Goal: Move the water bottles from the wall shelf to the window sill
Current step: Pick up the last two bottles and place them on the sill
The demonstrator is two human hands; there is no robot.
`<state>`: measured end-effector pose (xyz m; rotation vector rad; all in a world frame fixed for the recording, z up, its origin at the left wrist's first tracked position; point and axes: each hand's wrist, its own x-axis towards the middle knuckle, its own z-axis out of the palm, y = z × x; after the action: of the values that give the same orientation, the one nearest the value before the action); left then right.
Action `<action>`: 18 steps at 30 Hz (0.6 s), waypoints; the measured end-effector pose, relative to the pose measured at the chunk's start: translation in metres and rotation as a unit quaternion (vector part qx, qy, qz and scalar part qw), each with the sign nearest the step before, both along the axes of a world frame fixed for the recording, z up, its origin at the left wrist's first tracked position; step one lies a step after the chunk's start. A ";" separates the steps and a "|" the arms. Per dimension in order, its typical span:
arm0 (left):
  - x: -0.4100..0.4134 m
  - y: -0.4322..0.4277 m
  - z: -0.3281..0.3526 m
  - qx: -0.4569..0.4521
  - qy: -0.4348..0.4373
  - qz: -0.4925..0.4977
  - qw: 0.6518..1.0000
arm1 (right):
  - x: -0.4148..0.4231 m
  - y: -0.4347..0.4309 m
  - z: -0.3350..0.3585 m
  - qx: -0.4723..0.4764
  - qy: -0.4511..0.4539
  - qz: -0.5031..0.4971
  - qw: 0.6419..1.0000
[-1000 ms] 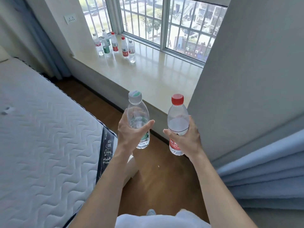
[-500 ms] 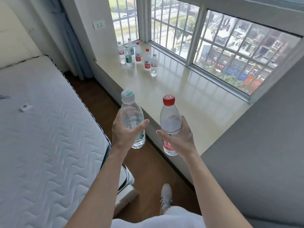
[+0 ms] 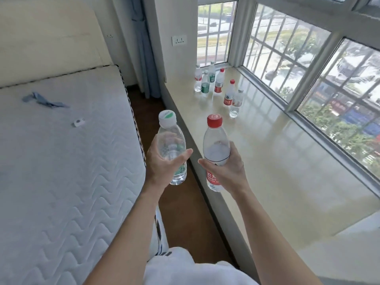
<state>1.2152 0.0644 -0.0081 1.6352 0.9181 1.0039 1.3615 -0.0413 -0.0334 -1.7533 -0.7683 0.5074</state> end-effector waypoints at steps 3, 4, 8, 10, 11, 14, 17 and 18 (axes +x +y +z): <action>0.003 0.023 -0.003 -0.011 -0.004 0.030 0.999 | 0.006 0.032 -0.007 0.002 -0.001 0.028 1.000; 0.004 0.031 -0.004 -0.017 -0.005 0.037 0.999 | 0.009 0.042 -0.009 0.000 0.000 0.037 0.999; 0.013 0.072 -0.009 -0.018 0.003 0.057 0.998 | 0.022 0.091 -0.016 -0.005 0.014 0.066 0.998; 0.018 0.102 -0.014 -0.014 0.003 0.073 0.997 | 0.031 0.125 -0.021 -0.003 0.025 0.075 0.997; 0.021 0.119 -0.017 -0.013 0.004 0.079 0.997 | 0.035 0.143 -0.023 0.000 0.029 0.079 0.996; 0.033 0.174 -0.022 -0.014 -0.001 0.090 0.996 | 0.049 0.204 -0.025 0.004 0.028 0.089 0.996; 0.042 0.237 -0.020 -0.015 0.004 0.099 0.995 | 0.063 0.272 -0.023 0.002 0.026 0.093 0.995; 0.045 0.258 -0.018 -0.016 0.006 0.099 0.995 | 0.067 0.295 -0.022 0.001 0.029 0.094 0.995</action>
<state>1.2600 0.3224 -0.0263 1.5464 1.1160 1.1081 1.4285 0.2535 -0.0556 -1.6666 -0.8972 0.6804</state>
